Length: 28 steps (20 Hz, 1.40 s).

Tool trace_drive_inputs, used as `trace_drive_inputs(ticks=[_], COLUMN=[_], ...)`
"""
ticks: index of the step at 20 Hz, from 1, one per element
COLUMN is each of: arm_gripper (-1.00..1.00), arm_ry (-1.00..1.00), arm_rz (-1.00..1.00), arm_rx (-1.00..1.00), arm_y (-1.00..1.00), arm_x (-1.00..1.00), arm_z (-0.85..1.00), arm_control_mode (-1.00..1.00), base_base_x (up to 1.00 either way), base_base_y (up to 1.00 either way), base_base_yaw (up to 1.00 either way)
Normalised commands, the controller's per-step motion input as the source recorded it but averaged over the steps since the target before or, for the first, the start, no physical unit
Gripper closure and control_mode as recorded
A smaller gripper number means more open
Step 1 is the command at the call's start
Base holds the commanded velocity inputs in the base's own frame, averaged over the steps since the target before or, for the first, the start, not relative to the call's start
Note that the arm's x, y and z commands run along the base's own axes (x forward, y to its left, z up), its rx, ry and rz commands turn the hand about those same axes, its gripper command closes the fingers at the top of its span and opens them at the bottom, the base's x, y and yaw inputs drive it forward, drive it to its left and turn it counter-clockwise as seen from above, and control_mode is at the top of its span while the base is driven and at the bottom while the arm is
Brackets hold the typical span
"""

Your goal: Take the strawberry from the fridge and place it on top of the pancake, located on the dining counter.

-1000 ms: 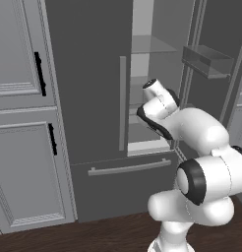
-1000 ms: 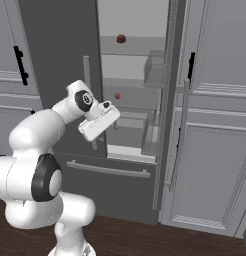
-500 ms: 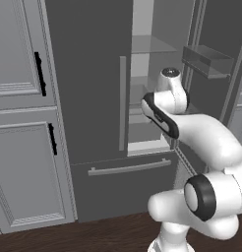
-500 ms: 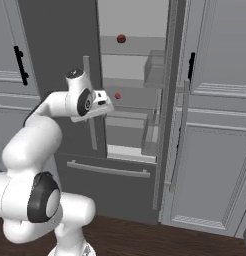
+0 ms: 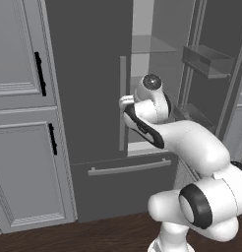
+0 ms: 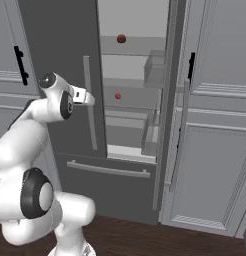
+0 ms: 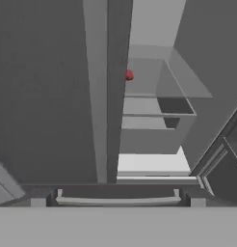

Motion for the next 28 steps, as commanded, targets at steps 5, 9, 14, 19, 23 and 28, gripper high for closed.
trace_drive_inputs(ticks=[5,9,14,19,23,28], arm_gripper=[-1.0,-1.0,-1.0,-1.0,-1.0,-1.0], arm_ry=[-0.02,0.12,0.01,-0.13,-0.06,0.0], arm_rz=[-0.07,0.04,0.0,0.0,0.0,0.0], arm_rx=[0.01,0.0,0.02,0.02,0.03,0.0], arm_y=[-0.01,0.01,0.07,0.16,0.0,0.0], arm_x=[0.69,0.79,0.63,0.55,0.07,0.54], arm_z=[0.46,0.31,0.0,0.0,0.0,0.01], arm_control_mode=[-1.0,-1.0,-1.0,-1.0,-1.0,-1.0], base_base_x=[0.0,0.0,0.0,0.0,0.0,0.0], base_base_y=[0.0,0.0,0.0,0.0,0.0,0.0], base_base_yaw=[0.0,0.0,0.0,0.0,0.0,0.0])
